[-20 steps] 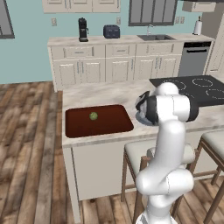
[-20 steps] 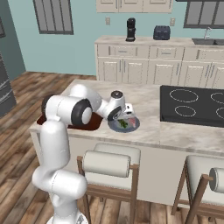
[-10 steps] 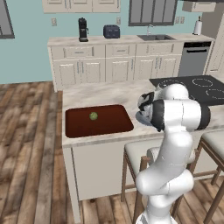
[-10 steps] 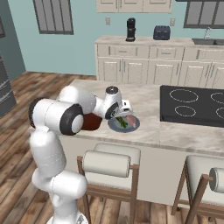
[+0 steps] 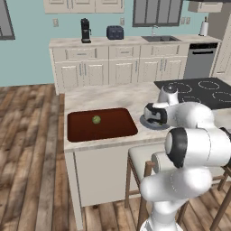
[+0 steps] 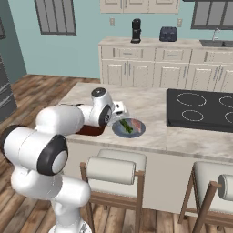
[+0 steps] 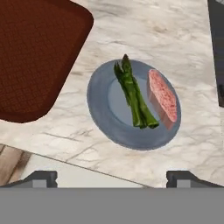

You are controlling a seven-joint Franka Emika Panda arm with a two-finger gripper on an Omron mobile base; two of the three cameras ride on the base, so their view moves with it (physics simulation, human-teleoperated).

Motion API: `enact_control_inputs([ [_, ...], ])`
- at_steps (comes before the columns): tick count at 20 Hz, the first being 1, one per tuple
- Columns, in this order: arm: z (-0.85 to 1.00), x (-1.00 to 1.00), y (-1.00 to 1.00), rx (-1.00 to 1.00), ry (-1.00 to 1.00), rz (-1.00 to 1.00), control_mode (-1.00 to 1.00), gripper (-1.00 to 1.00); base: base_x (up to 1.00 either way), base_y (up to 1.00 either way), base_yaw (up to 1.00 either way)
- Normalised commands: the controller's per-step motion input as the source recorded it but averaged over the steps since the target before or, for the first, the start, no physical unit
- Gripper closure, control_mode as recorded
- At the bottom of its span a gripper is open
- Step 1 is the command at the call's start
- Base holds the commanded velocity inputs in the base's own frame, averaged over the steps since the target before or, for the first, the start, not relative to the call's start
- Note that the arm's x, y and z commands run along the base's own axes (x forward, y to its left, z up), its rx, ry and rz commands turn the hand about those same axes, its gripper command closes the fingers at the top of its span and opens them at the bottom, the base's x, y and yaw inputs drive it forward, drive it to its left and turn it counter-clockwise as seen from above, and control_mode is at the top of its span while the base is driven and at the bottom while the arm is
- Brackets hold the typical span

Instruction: Create a steak meal by picking up the steak and asparagus from the tray and placing them on the plate. Leave the tomato on the tray.

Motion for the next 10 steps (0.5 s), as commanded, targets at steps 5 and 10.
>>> enact_control_inputs([
  [5,0.69,-0.75,0.27,-0.04,-0.17,0.00,-1.00,-1.00,0.00,0.00,0.00],
  [10,0.81,-0.81,0.23,0.00,-0.30,0.02,-1.00,-1.00,0.00,0.00,0.00],
])
